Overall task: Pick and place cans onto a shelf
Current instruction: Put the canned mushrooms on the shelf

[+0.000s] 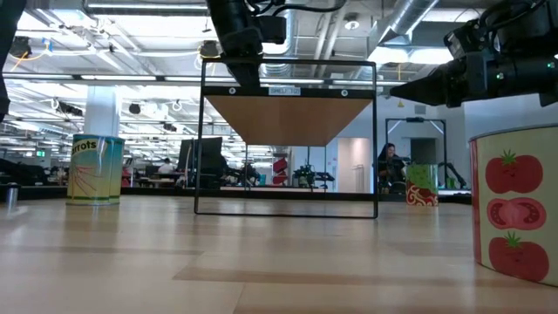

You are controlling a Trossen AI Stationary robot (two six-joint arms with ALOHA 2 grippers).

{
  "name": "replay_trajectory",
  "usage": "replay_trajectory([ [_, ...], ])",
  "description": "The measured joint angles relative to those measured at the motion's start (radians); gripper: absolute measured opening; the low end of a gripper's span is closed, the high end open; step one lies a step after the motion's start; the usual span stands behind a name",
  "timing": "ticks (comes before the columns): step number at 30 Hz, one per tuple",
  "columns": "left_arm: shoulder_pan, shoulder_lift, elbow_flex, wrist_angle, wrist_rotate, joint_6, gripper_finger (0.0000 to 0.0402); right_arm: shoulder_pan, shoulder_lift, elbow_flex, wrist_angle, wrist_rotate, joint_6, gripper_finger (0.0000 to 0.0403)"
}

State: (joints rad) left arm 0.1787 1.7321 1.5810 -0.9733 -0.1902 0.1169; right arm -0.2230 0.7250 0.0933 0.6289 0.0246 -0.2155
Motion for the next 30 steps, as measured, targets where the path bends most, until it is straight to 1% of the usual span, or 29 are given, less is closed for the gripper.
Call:
replay_trajectory([
  [6,0.0,0.002,0.008,-0.004,0.002,0.01,0.0057,0.0,0.0,0.0,0.0,0.0,-0.002,0.0008],
  [9,0.0,0.003,0.021,0.001,0.003,0.033,0.0059,0.0,0.0,0.0,0.001,-0.001,0.002,0.0008],
  [15,-0.002,0.003,0.031,0.005,0.011,0.027,0.0059,0.0,0.0,0.0,0.008,-0.002,0.005,0.0008],
  [20,-0.033,-0.001,0.032,0.006,0.032,0.045,0.0059,0.0,0.0,0.0,0.001,-0.002,0.0,0.0008],
  [22,-0.058,-0.021,0.032,0.01,0.019,0.067,0.0057,0.0,-0.004,0.0,-0.001,-0.002,0.0,0.0008],
  [24,-0.079,-0.053,0.032,0.038,-0.001,0.073,0.0048,0.0,-0.022,0.0,-0.001,-0.002,-0.001,0.0009],
  [27,-0.094,-0.104,0.029,0.075,-0.001,0.074,0.0032,0.0,-0.046,0.0,-0.006,-0.002,-0.001,0.0009],
  [30,-0.094,-0.166,-0.029,0.137,0.002,0.075,0.0018,0.001,-0.069,0.0,-0.03,-0.002,-0.001,0.0009],
])
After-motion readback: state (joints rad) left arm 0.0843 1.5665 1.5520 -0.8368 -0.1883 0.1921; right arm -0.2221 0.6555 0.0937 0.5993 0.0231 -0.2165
